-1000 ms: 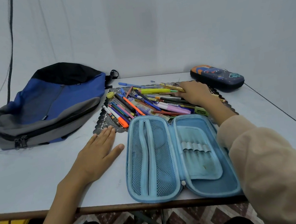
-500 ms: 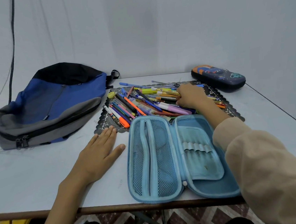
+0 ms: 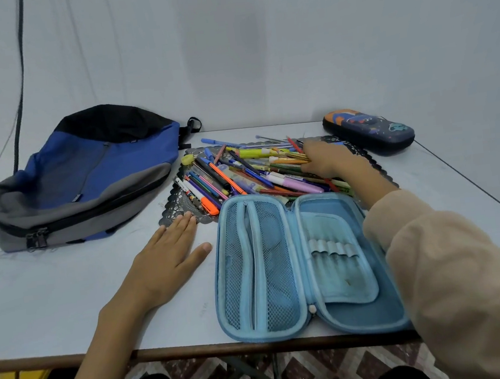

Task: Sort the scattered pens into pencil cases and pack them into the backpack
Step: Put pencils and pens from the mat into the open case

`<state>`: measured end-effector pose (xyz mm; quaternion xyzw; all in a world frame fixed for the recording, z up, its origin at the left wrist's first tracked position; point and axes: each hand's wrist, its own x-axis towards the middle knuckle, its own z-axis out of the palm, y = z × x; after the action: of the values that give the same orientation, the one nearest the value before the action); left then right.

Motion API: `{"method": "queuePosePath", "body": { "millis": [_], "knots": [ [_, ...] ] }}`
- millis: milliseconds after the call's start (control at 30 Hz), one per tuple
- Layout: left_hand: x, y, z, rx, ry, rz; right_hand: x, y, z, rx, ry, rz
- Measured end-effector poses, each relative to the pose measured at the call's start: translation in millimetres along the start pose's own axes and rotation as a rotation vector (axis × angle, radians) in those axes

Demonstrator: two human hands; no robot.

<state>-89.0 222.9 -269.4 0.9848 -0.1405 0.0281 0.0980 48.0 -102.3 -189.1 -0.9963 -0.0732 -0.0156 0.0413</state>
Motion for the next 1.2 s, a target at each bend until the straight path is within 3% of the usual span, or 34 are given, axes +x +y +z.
{"method": "queuePosePath", "body": {
  "millis": [233,600,1200],
  "knots": [
    [0,-1,1,0.001,0.006,-0.002,-1,5,2,-0.028,0.134,-0.058],
    [0,-1,1,-0.007,0.007,-0.002,-2,-8,6,-0.126,0.176,0.020],
    [-1,0,0,-0.004,-0.006,-0.005,-10,-14,2,-0.260,0.102,-0.024]
  ]
}}
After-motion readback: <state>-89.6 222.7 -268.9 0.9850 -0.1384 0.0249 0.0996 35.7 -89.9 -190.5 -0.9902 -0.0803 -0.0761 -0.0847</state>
